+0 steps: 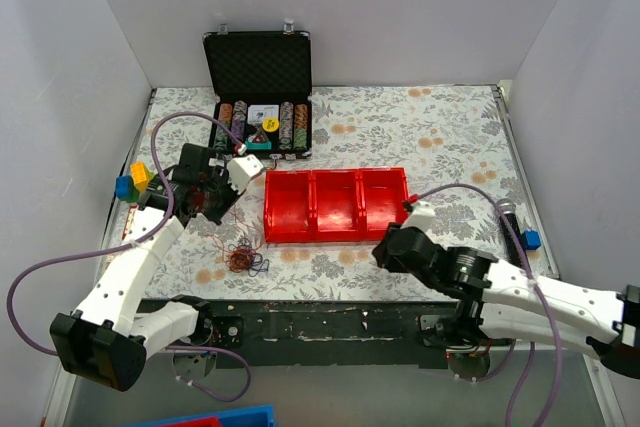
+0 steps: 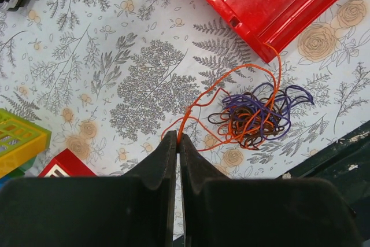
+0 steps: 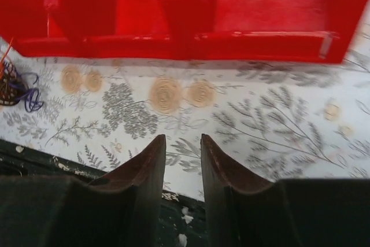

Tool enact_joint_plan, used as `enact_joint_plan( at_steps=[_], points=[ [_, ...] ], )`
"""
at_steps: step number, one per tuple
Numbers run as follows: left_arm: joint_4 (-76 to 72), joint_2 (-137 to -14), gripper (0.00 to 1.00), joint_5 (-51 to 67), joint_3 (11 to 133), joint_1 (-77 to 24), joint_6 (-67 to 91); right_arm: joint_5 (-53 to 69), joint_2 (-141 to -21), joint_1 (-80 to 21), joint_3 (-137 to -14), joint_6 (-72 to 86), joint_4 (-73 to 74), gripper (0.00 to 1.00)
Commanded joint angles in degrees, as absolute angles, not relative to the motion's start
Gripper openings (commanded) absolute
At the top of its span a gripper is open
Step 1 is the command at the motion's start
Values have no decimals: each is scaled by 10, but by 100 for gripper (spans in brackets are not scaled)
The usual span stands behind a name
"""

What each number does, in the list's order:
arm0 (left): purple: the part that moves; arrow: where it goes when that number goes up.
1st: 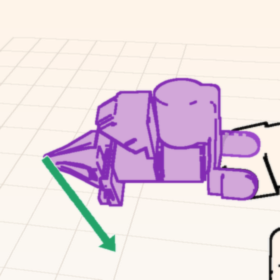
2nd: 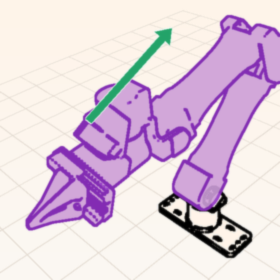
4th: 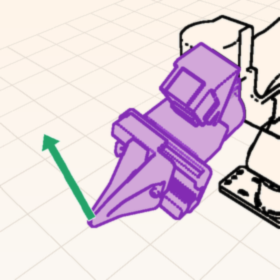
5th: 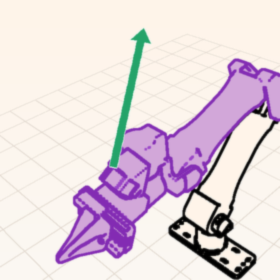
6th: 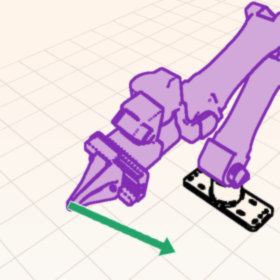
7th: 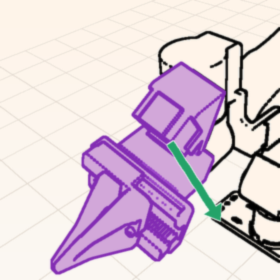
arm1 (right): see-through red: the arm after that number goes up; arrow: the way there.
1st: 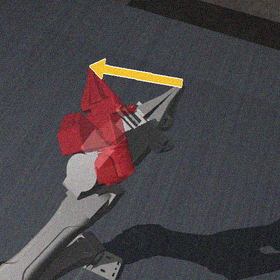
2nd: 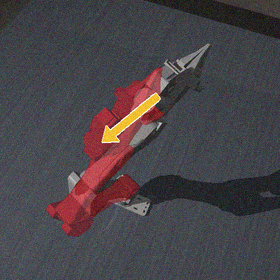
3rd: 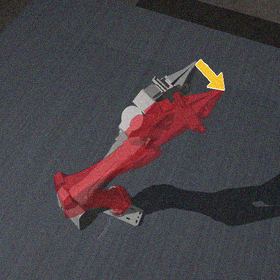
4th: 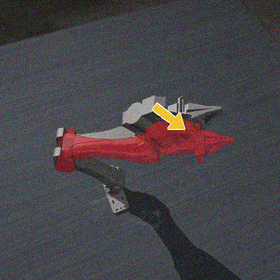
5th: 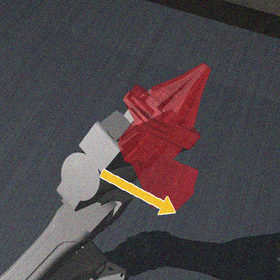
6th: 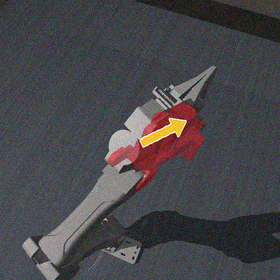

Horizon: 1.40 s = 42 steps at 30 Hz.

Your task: Untangle the cables

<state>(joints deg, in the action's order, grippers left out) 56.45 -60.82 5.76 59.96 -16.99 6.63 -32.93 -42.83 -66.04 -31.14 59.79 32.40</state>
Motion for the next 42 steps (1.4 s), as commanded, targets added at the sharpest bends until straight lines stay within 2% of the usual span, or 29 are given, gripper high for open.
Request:
enact_joint_plan(
  at_steps=[1,5,10,12,14,19,26,31,34,36,39,42],
  points=[
    [581,-599,0,87,592,-169,59,-244,-557,-680,-332,459,57,41],
    [570,-592,0,69,565,-169,64,-210,-731,-712,-427,417,-42,46],
    [555,-578,0,43,531,-170,66,-187,-900,-744,-540,390,-90,49],
    [549,-572,0,35,514,-169,64,-171,-943,-749,-565,387,-118,59],
    [544,-563,0,31,502,-170,62,-161,-983,-750,-584,389,-136,74],
    [540,-549,0,28,490,-170,60,-153,-1046,-749,-642,395,-113,74],
    [531,-543,0,25,480,-170,56,-144,-1080,-749,-654,417,-100,58],
    [528,-546,0,25,482,-169,60,-143,-1101,-749,-671,428,-84,33],
    [531,-548,0,28,486,-170,62,-142,-1107,-750,-671,431,-80,28],
    [532,-549,0,28,489,-170,63,-143,-1107,-749,-670,431,-74,21],
    [532,-550,0,27,492,-170,65,-155,-1101,-749,-662,435,-50,1],
    [530,-551,0,26,493,-169,67,-180,-1072,-749,-626,449,-26,1]
  ],
)
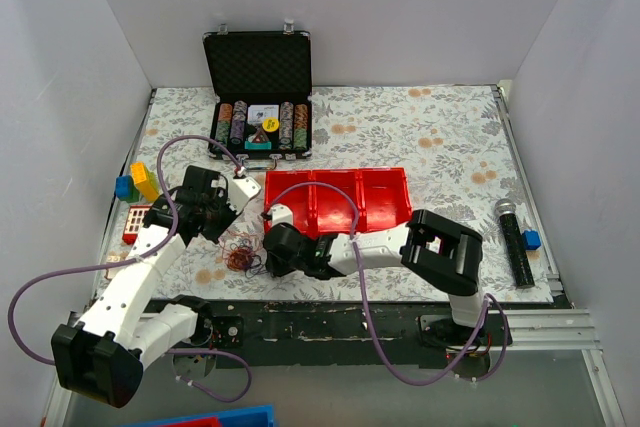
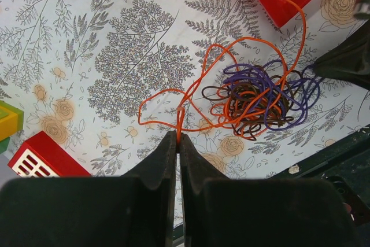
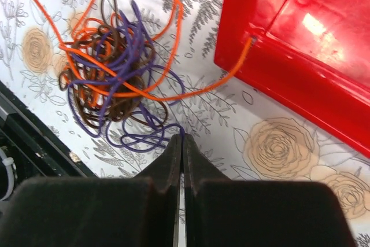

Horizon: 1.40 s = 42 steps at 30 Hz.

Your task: Untangle the cables

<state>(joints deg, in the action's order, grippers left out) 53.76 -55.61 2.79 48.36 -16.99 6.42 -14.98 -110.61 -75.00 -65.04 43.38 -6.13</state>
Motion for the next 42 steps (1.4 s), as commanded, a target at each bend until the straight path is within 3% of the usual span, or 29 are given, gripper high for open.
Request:
enact_joint_plan(
  at_steps=[1,5,14,22,29,37,42],
  points=[
    [530,-552,0,26,492,-169,68,-192,-1051,-749,-606,457,-22,1],
    [513,-550,0,9,476,-170,62,-234,-939,-751,-506,496,-1,1],
    [456,-531,0,-52,396,-170,17,-336,-617,-768,-315,681,263,1],
    [404,-519,0,-105,338,-170,-33,-402,-392,-770,-281,822,508,1],
    [471,-565,0,-13,447,-169,32,-440,-368,-770,-316,785,508,1],
    [526,-597,0,81,537,-178,86,-539,-435,-765,-450,711,519,1],
    [543,-596,0,106,561,-185,105,-526,-496,-669,-494,586,442,1]
  ],
)
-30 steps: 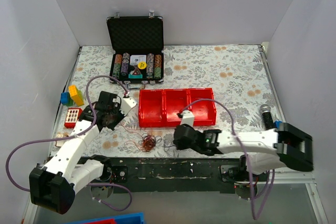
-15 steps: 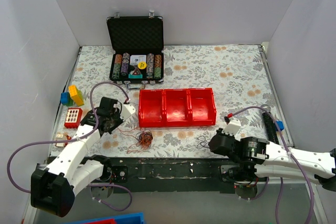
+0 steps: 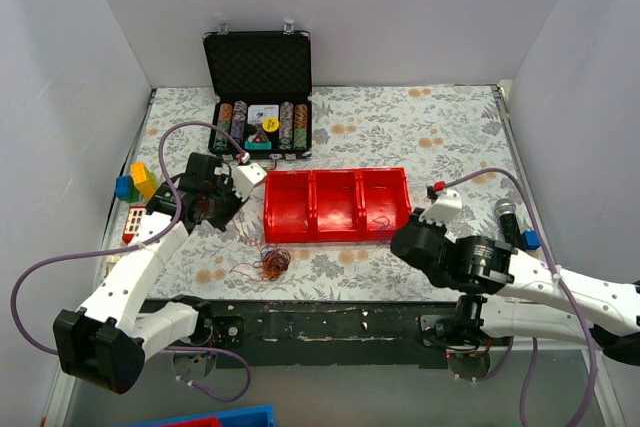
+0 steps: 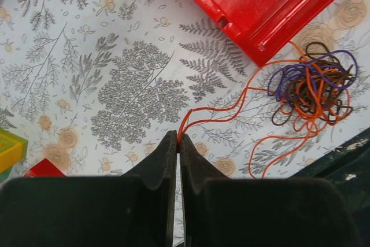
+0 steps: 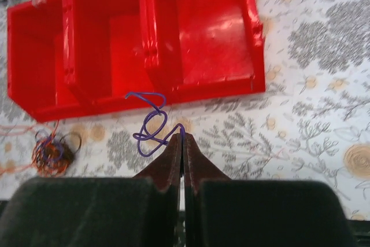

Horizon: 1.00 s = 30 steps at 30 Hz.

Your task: Untangle the cables

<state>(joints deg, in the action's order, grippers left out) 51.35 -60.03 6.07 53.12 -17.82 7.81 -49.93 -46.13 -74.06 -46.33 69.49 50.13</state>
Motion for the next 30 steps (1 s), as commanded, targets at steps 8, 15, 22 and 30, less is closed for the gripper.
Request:
enact_joint_plan(
  at_steps=[8,15,22,30],
  points=[
    [556,-582,0,118,556,-193,109,-380,-577,-491,-479,398,237,1],
    [562,-577,0,125,561,-196,111,-363,-677,-464,-540,386,250,42],
    [555,-574,0,127,545,-198,108,-335,-629,-468,-529,398,220,54],
    [525,-572,0,101,512,-198,101,-302,-659,-640,-489,403,124,55]
  ],
)
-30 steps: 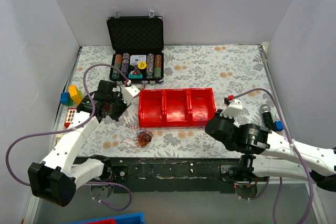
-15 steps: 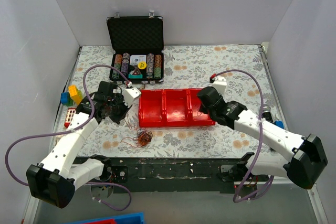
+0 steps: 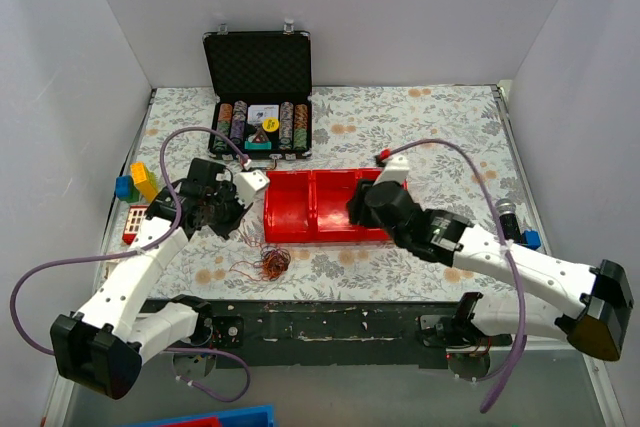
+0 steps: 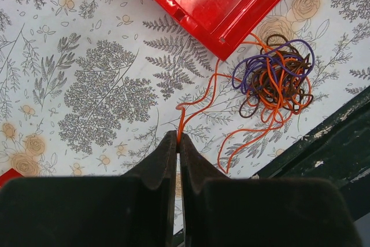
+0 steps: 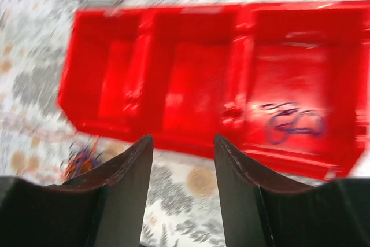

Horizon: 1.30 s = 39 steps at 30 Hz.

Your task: Untangle the cables

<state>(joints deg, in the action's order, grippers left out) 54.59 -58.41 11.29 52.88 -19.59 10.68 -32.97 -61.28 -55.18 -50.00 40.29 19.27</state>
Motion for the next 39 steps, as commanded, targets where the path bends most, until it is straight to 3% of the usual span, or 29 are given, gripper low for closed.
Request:
enact_joint_plan(
  at_steps=[1,6,12,39],
  points=[
    [520,-571,0,98,506,-198,100,-285,-682,-662,-486,403,100,55],
    [501,-567,0,77,476,-198,97,-195,-803,-722,-472,403,-24,55],
    [500,-556,0,66,461,-198,91,-175,-906,-744,-509,409,-82,56],
    [502,-542,0,65,443,-198,76,-176,-936,-720,-519,413,-142,45]
  ],
)
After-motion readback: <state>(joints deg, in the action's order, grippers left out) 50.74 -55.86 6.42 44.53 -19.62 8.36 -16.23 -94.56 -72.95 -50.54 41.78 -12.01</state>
